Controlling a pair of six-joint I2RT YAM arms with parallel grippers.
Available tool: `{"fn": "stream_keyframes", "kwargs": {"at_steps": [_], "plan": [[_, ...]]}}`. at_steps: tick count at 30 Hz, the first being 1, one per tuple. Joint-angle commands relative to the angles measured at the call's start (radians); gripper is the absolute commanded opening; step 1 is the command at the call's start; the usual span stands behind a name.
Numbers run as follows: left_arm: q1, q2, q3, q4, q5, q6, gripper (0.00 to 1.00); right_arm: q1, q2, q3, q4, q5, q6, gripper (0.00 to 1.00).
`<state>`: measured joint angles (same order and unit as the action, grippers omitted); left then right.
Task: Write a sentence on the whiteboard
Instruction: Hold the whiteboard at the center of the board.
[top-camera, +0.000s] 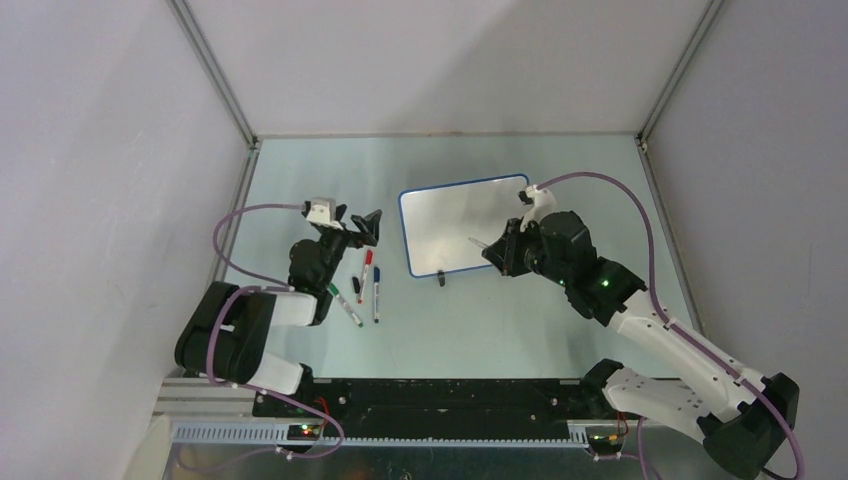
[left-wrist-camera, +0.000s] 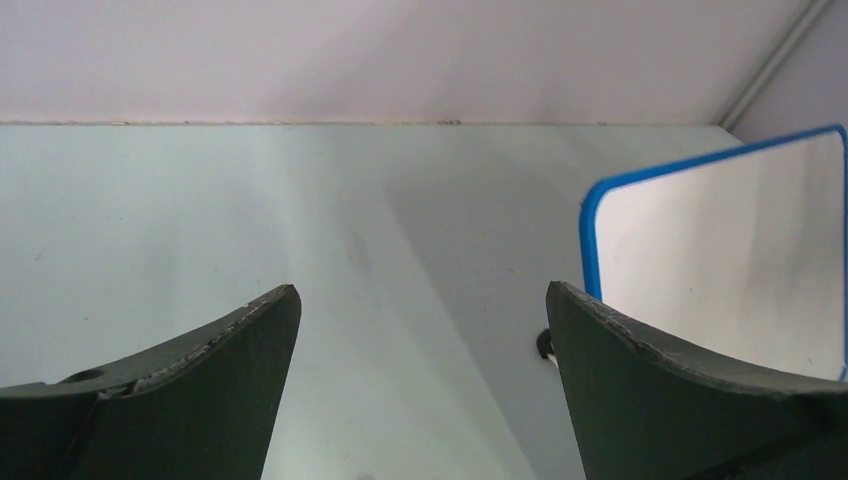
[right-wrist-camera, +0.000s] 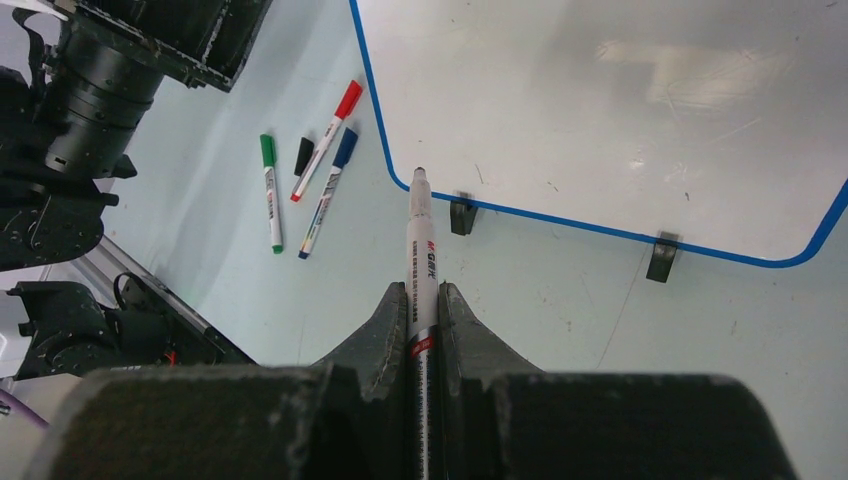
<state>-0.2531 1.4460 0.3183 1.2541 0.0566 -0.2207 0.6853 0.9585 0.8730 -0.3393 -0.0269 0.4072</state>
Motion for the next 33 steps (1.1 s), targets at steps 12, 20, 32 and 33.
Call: {"fn": "stream_keyframes", "kwargs": {"at_steps": [12, 20, 32, 33], "plan": [[0.005, 0.034, 0.132, -0.103, 0.151, 0.042, 0.99, -0.006, -0.009, -0.019, 0.05, -0.001, -0.009, 0.0], [0.077, 0.069, 0.214, -0.121, 0.315, -0.101, 0.99, -0.006, 0.052, -0.008, 0.135, -0.045, 0.0, 0.0], [0.192, 0.278, 0.28, 0.258, 0.638, -0.469, 0.85, 0.003, 0.135, 0.032, 0.216, -0.074, 0.025, 0.0], [0.192, 0.293, 0.289, 0.256, 0.653, -0.471, 0.83, 0.005, 0.137, 0.034, 0.22, -0.073, 0.028, 0.0]]}}
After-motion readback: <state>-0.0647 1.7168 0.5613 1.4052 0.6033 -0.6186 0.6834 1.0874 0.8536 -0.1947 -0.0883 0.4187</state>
